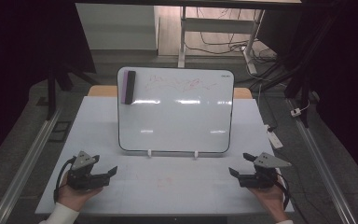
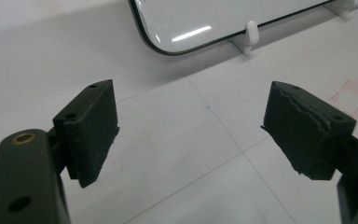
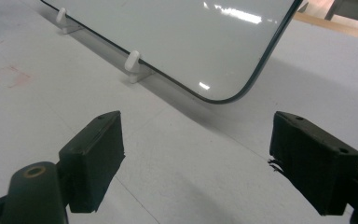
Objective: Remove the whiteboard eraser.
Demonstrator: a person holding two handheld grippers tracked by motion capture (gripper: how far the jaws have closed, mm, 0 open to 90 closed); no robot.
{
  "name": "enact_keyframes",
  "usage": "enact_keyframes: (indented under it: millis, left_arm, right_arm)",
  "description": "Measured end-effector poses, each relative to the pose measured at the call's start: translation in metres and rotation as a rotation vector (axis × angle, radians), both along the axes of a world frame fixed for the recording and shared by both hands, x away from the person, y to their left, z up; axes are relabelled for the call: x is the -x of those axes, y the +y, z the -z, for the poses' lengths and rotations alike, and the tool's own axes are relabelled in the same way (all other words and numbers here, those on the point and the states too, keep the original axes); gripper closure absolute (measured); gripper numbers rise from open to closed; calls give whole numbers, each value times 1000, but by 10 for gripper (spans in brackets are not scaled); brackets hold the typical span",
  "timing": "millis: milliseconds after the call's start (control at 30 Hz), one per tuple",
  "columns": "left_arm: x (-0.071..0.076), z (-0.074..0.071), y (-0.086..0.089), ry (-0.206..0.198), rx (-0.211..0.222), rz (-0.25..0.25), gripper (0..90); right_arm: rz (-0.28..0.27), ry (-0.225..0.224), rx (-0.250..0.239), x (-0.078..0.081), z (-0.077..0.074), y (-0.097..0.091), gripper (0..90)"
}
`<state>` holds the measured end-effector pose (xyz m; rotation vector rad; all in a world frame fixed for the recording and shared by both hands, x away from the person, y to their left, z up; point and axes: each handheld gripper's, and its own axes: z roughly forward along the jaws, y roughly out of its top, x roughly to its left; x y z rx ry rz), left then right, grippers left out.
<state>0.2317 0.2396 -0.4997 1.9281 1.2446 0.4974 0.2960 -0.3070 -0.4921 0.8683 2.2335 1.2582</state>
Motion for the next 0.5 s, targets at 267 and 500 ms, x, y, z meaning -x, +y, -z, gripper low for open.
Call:
enact_keyframes:
  millis: [267, 500]
  left_arm:
    - [1, -2, -2, 0, 10, 7, 187]
    - [3, -11, -3, -1, 37, -1, 209]
  right_arm:
    - [25, 1, -7, 0, 2, -3, 172]
    - [25, -6, 11, 0, 4, 1, 179]
